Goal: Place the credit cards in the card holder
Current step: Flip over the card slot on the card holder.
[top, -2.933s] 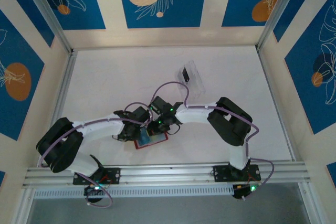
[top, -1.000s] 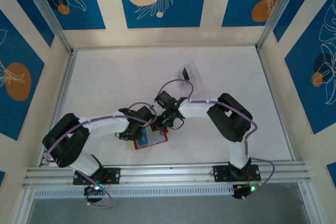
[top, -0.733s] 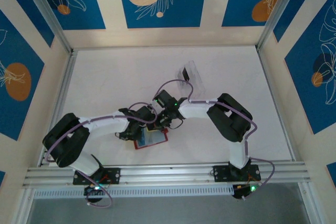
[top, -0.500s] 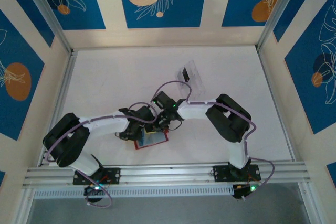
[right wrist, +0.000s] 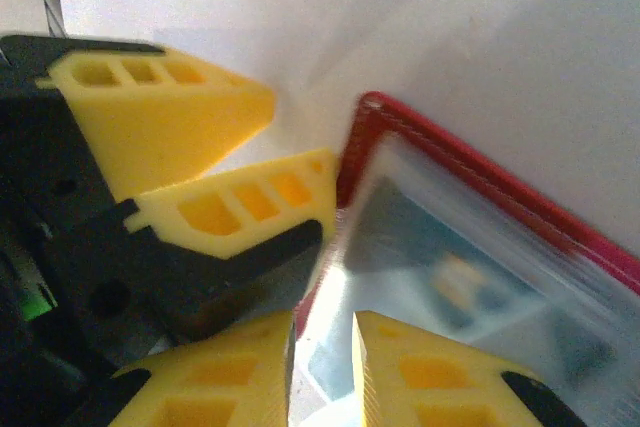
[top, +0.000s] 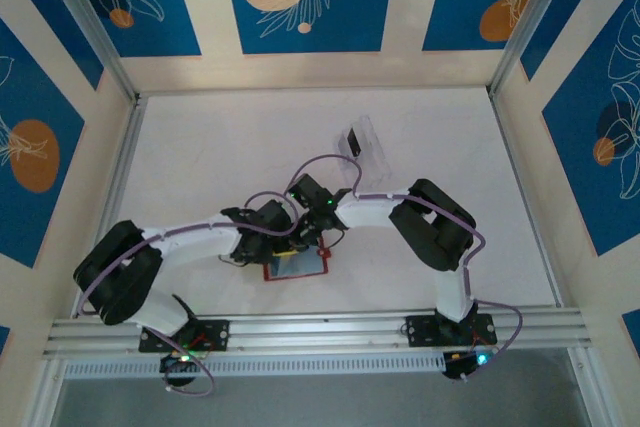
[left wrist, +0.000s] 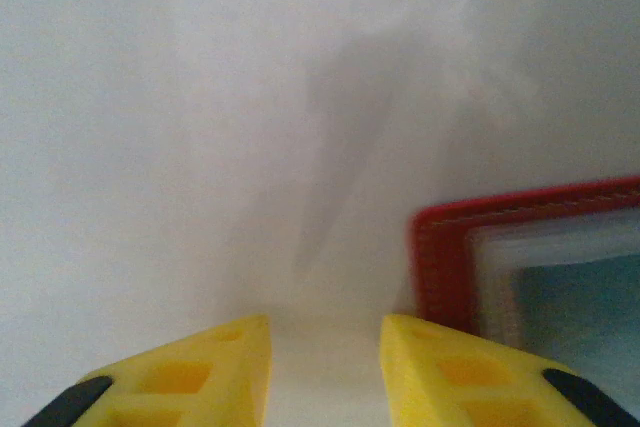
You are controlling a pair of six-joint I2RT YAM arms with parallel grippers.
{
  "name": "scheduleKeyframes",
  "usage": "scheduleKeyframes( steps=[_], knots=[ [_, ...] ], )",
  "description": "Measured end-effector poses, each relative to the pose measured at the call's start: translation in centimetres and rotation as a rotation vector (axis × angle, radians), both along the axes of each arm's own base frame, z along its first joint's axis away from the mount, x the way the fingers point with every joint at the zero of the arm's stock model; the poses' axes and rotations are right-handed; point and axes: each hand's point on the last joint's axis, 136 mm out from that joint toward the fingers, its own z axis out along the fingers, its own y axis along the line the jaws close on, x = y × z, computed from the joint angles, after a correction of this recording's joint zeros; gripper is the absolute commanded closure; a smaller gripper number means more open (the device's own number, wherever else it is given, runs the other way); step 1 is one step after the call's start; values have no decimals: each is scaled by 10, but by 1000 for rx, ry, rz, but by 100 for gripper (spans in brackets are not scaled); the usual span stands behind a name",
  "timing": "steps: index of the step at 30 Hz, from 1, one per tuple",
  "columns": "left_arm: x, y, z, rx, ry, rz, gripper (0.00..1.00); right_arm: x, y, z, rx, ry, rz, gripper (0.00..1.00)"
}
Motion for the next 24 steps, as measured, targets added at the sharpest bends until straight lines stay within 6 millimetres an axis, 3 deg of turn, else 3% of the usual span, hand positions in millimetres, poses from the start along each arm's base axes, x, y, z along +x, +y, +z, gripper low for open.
scheduleKeyframes(
  steps=[9,15,24],
  knots=[
    [6,2,29,-83,-98,15,58,3,2,9,37,19,7,75],
    [7,0,33,-107,-116,14,58,8,-2,18,14,-24,-1,75],
    [10,-10,34,-150,-121,8,57,30,-18,86,84,-193,-58,74]
  ],
)
